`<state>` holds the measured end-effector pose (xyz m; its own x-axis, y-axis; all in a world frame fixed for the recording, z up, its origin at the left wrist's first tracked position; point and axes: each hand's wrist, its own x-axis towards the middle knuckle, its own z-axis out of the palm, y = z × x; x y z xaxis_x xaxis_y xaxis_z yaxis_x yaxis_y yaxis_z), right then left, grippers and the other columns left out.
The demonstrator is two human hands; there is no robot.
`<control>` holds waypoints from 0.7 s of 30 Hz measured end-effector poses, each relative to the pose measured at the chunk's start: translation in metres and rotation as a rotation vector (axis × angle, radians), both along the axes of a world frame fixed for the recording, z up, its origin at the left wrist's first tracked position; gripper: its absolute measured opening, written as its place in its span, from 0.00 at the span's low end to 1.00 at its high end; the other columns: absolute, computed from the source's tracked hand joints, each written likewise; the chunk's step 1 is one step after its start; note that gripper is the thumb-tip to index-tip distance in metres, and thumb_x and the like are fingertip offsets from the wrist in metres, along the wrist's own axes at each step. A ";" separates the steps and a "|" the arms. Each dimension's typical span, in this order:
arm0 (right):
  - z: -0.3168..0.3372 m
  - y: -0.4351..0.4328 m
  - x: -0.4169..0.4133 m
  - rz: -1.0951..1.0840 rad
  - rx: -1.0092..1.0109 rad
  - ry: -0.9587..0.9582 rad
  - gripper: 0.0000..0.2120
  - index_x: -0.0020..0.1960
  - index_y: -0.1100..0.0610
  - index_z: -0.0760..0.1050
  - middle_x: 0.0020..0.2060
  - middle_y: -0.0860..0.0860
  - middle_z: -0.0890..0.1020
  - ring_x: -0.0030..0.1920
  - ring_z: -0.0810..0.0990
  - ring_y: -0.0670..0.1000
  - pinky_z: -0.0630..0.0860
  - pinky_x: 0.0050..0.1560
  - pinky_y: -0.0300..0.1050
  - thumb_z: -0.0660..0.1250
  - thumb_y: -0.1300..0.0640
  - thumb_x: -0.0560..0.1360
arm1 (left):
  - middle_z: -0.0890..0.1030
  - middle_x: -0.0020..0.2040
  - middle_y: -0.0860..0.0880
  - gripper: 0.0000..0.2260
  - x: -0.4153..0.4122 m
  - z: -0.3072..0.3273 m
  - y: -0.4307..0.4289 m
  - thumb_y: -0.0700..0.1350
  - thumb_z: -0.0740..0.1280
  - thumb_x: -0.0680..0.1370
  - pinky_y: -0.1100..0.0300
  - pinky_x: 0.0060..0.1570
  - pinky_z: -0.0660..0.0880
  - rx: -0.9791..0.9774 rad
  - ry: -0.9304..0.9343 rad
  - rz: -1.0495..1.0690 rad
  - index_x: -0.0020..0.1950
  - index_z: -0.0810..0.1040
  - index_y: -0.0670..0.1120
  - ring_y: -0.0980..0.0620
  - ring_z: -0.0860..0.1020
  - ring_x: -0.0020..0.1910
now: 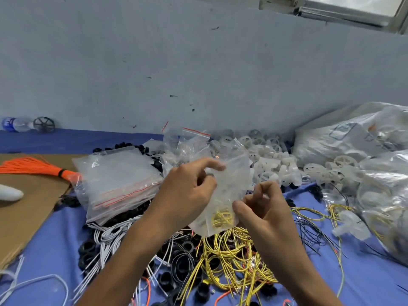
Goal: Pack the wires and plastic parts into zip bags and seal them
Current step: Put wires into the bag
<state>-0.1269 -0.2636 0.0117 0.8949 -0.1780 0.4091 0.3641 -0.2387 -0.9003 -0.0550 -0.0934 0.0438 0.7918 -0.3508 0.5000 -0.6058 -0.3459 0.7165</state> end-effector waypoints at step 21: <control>0.048 0.017 0.003 0.238 -0.213 -0.085 0.18 0.58 0.42 0.72 0.57 0.45 0.80 0.49 0.84 0.49 0.82 0.42 0.49 0.58 0.62 0.76 | 0.65 0.25 0.57 0.17 -0.014 0.029 0.020 0.42 0.63 0.79 0.62 0.34 0.65 0.094 -0.536 0.412 0.66 0.81 0.51 0.58 0.63 0.23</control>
